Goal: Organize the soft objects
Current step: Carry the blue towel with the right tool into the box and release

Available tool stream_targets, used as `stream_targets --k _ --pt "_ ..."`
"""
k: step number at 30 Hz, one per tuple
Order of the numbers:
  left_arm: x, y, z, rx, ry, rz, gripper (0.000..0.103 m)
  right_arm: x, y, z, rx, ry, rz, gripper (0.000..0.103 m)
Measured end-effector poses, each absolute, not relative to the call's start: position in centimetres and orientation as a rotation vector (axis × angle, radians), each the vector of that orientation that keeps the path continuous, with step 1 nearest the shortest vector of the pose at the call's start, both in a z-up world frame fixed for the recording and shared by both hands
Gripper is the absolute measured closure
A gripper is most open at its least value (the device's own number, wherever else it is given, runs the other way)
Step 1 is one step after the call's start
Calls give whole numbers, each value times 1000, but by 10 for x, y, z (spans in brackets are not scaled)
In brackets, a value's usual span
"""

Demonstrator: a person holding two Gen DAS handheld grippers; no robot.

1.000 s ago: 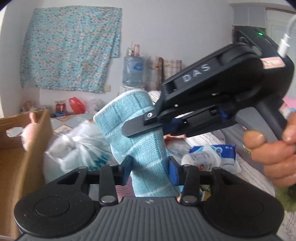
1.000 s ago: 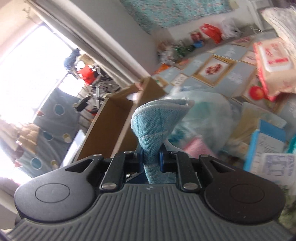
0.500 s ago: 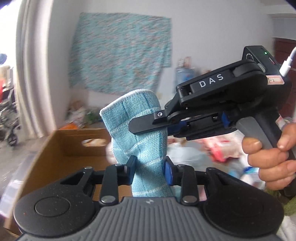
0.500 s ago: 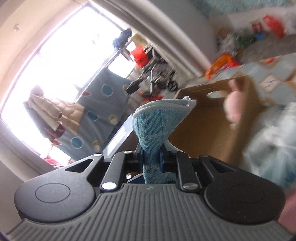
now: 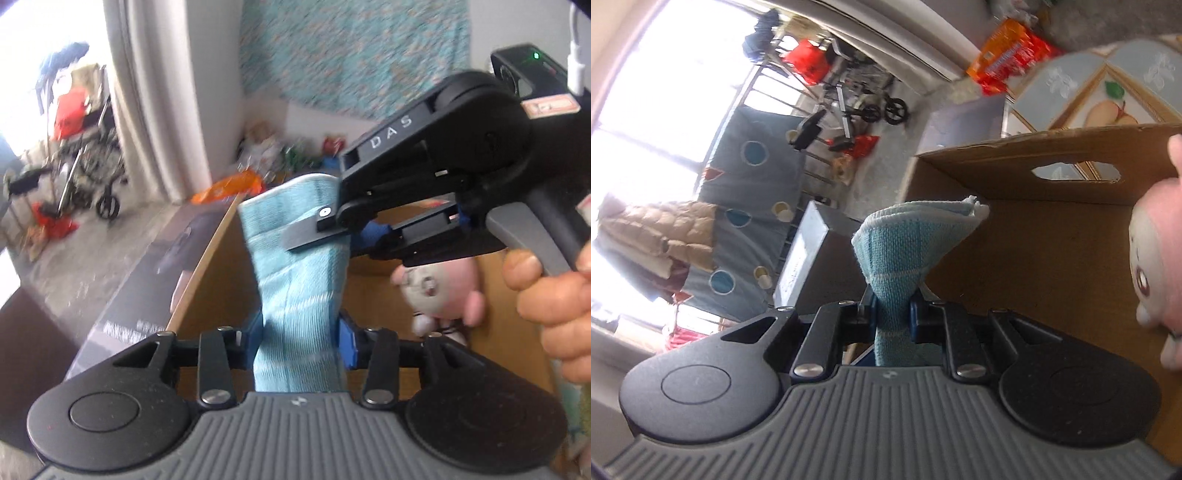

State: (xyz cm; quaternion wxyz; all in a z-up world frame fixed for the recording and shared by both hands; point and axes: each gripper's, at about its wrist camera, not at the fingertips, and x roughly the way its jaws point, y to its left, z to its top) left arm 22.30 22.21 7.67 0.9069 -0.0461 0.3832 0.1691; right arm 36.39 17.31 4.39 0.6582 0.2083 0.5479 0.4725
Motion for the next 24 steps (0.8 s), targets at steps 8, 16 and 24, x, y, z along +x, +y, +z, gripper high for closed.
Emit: stream_targets --k 8,16,24 --pt "215 252 65 -169 831 344 59 421 224 -22 468 1319 888 89" --pt "218 257 54 -185 843 313 57 416 252 -51 421 1323 820 84" --pt "208 252 57 -188 832 291 49 413 240 -31 411 1293 838 30"
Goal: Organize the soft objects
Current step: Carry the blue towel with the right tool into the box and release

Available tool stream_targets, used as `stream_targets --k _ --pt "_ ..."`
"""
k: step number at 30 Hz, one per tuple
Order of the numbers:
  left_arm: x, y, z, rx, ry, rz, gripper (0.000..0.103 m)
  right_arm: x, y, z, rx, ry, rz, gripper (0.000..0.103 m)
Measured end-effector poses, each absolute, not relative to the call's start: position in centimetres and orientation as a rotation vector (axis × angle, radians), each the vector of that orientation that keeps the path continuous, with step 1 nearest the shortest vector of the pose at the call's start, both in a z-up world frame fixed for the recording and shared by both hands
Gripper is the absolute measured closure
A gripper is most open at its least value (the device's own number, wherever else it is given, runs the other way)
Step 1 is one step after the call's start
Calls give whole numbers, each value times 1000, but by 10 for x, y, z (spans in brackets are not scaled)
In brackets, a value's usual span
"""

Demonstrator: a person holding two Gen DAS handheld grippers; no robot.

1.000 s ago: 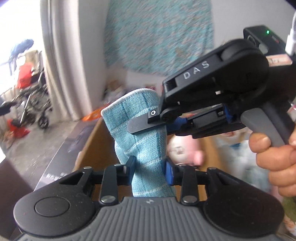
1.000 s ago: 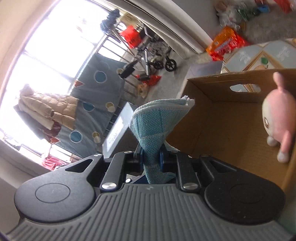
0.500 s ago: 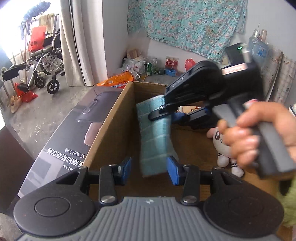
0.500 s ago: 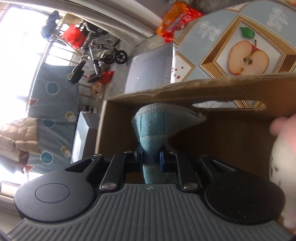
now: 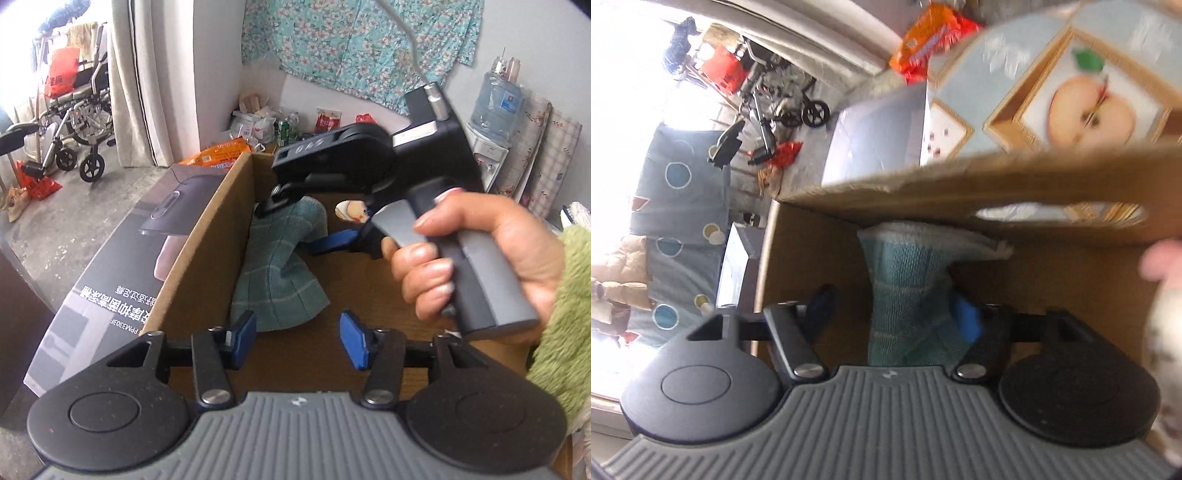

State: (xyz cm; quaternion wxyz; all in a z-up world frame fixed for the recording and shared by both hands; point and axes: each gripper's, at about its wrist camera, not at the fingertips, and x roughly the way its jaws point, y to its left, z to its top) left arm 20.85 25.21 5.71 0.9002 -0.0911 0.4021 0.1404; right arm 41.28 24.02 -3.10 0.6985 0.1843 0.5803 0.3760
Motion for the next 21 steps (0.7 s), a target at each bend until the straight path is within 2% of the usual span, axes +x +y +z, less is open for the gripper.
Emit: stream_targets --k 5,9,16,21 --pt "197 244 69 -190 799 276 43 405 212 1 459 1257 878 29" --pt "178 227 86 -183 749 238 36 379 172 46 455 1186 965 29" --pt "127 169 109 -122 630 84 17 309 20 131 350 987 1041 24" --pt "97 110 115 -67 584 -53 11 254 -107 153 292 875 931 22"
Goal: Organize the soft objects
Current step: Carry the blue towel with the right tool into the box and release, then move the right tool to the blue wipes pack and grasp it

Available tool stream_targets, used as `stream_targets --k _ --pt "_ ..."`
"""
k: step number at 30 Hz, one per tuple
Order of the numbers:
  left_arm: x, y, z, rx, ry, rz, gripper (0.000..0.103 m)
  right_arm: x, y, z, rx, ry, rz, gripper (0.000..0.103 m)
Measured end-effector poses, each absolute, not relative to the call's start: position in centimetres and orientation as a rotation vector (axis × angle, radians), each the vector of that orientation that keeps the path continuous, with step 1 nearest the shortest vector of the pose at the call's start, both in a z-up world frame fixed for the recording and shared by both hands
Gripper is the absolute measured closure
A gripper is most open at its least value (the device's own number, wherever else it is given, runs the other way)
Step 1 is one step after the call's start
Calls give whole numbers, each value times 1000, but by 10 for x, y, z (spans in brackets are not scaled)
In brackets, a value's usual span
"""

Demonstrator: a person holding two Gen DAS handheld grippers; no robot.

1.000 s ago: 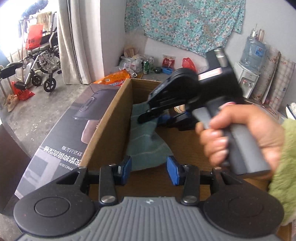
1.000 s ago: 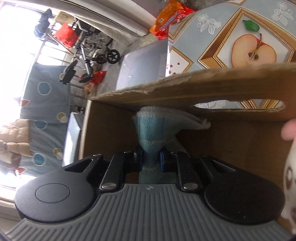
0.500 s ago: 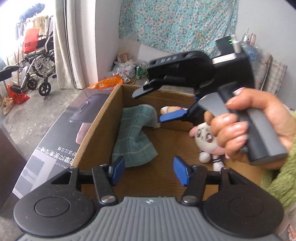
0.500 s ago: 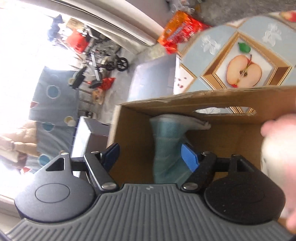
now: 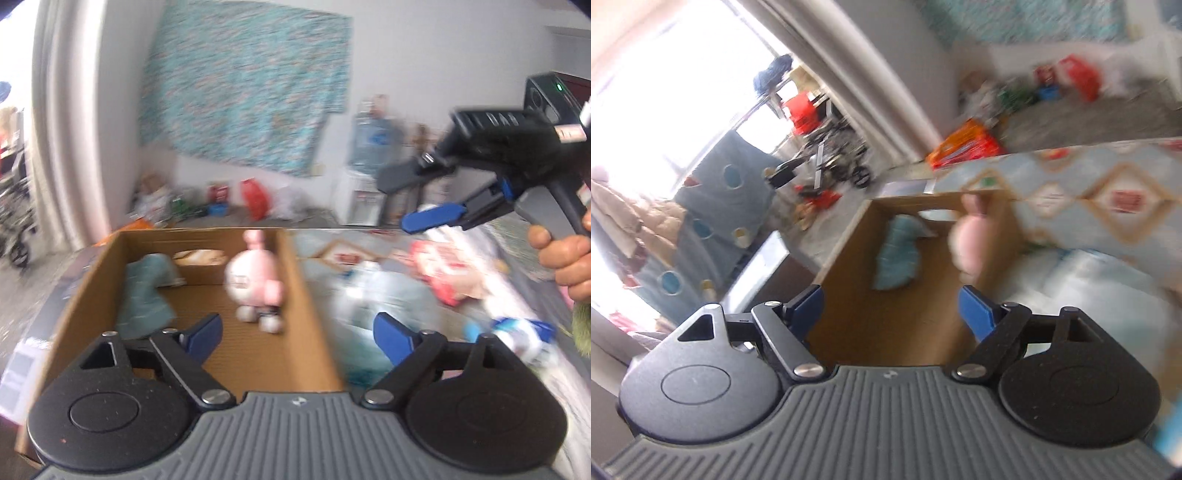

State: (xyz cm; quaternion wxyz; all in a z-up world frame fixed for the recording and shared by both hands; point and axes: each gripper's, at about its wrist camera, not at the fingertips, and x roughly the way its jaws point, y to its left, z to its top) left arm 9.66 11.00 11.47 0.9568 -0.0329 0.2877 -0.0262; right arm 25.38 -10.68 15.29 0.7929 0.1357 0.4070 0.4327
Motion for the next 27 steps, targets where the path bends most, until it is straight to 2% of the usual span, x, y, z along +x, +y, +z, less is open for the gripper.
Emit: stream_targets --k 9,16,23,26,27 --pt "73 16 93 -68 598 -298 10 189 -272 97 369 863 668 22" --pt "79 -42 62 -9 610 -442 10 167 -322 58 438 845 552 22" --pt "108 -84 33 36 601 -516 11 184 -344 43 387 807 388 22" --pt "123 -103 23 62 606 -556 23 200 -359 34 353 808 306 25" --pt "126 -109 20 65 609 -575 28 207 -364 31 345 813 292 29"
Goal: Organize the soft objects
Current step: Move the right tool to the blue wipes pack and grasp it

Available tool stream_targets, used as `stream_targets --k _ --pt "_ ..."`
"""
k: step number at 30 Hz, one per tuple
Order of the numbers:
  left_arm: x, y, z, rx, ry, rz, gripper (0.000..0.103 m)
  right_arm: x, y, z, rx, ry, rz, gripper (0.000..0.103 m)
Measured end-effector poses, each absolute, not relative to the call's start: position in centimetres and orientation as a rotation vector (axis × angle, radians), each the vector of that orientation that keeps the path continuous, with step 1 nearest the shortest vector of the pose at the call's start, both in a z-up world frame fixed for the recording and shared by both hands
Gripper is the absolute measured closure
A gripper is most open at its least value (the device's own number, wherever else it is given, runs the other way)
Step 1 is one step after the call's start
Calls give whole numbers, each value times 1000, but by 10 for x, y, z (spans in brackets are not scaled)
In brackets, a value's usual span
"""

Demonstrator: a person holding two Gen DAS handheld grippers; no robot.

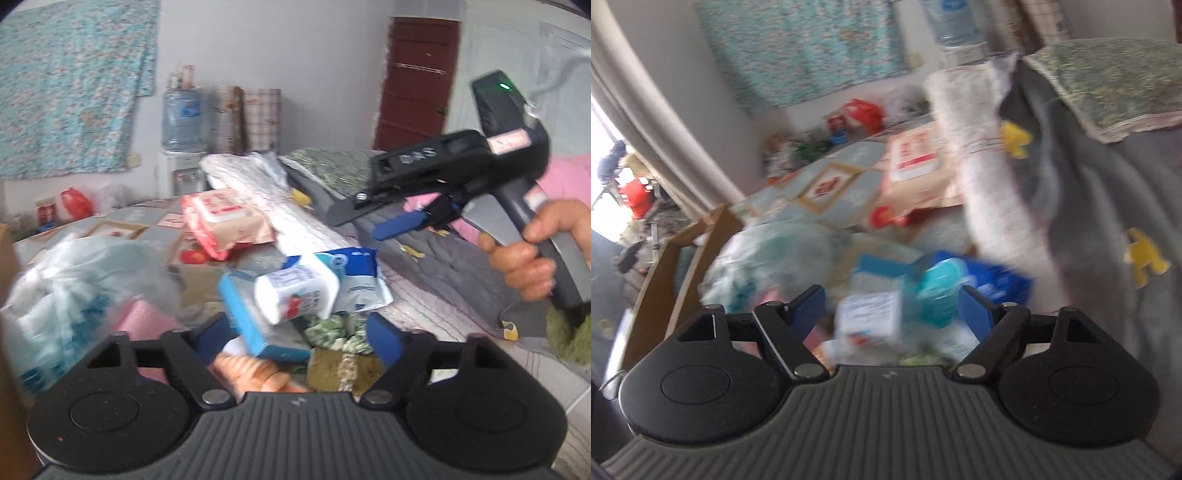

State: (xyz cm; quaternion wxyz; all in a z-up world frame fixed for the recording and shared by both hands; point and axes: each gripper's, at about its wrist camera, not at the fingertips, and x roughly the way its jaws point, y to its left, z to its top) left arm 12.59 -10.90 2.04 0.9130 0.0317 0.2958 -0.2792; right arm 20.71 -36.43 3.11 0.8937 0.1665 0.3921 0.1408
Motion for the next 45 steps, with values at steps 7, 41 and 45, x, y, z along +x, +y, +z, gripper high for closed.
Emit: stream_targets --k 7,41,45 --pt "156 -145 -8 42 674 -702 61 266 -376 6 224 895 262 52" --pt "221 -195 -59 -186 952 -804 43 283 -392 -37 279 1152 391 67" --pt "216 -199 -53 -186 942 -828 44 265 -395 -26 269 1109 355 70"
